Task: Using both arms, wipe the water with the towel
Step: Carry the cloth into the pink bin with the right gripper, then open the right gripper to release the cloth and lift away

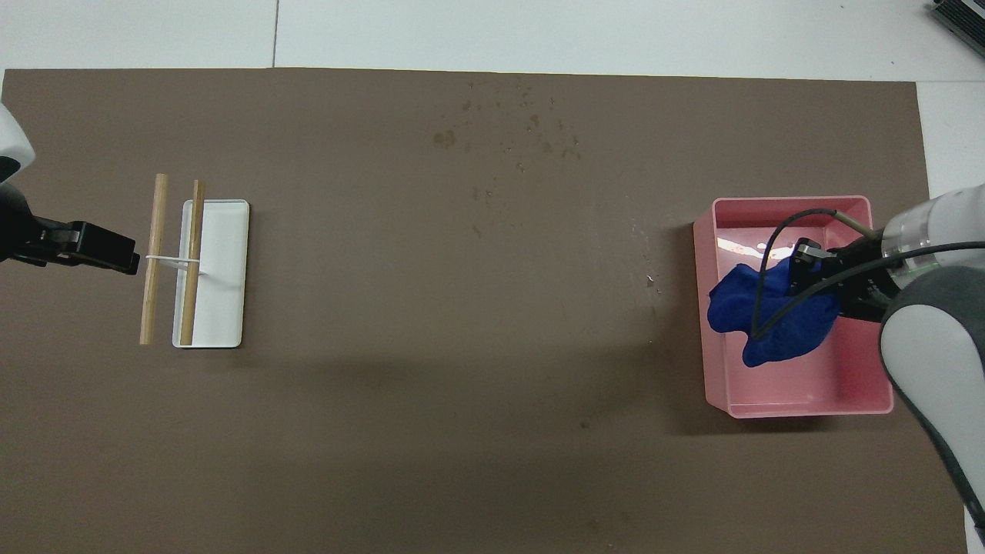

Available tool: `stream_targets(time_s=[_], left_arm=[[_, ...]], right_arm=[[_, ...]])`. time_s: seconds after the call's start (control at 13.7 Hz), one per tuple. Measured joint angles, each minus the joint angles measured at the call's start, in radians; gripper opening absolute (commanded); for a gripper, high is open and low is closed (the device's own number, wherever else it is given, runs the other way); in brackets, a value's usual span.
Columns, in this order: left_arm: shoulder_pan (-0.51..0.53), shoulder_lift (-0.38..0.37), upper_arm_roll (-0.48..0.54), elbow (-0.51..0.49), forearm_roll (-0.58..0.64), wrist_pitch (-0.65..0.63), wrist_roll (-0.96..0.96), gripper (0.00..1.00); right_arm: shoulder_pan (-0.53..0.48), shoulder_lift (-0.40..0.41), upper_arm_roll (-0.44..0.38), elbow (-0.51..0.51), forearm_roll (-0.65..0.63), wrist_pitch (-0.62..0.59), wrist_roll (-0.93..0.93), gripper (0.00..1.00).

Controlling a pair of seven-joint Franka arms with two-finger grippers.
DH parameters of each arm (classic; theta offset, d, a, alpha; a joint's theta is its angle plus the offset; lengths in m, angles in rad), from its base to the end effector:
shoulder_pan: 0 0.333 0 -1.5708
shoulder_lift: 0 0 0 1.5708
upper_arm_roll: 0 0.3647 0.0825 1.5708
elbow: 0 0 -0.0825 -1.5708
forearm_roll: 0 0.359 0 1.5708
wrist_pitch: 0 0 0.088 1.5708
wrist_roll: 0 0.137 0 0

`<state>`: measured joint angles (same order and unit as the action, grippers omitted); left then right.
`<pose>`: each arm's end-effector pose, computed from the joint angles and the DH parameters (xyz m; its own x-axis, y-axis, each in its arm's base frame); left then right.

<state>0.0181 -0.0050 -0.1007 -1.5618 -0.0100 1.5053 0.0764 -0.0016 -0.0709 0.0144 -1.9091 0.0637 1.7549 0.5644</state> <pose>0.5174 -0.0444 0.6443 0.9860 -0.1588 -0.0506 -0.1584 -0.9873 0.0134 0.5007 0.0142 0.5437 0.8398 -0.5331 -0.1029 -0.5365 -0.8439 -0.0063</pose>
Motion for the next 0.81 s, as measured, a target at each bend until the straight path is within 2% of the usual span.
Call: stream_targets(time_s=[0.44,0.81], left_arm=[[0.0,0.0,0.0,0.0,0.0,0.0,0.0,1.0],[0.0,0.0,0.0,0.0,0.0,0.0,0.0,1.0]], right_arm=[[-0.078,0.006,0.0,-0.143,-0.096,0.112,-0.28,0.0],[-0.087,0.079,0.007,-0.225,-0.098,0.226,-0.311,0.0]])
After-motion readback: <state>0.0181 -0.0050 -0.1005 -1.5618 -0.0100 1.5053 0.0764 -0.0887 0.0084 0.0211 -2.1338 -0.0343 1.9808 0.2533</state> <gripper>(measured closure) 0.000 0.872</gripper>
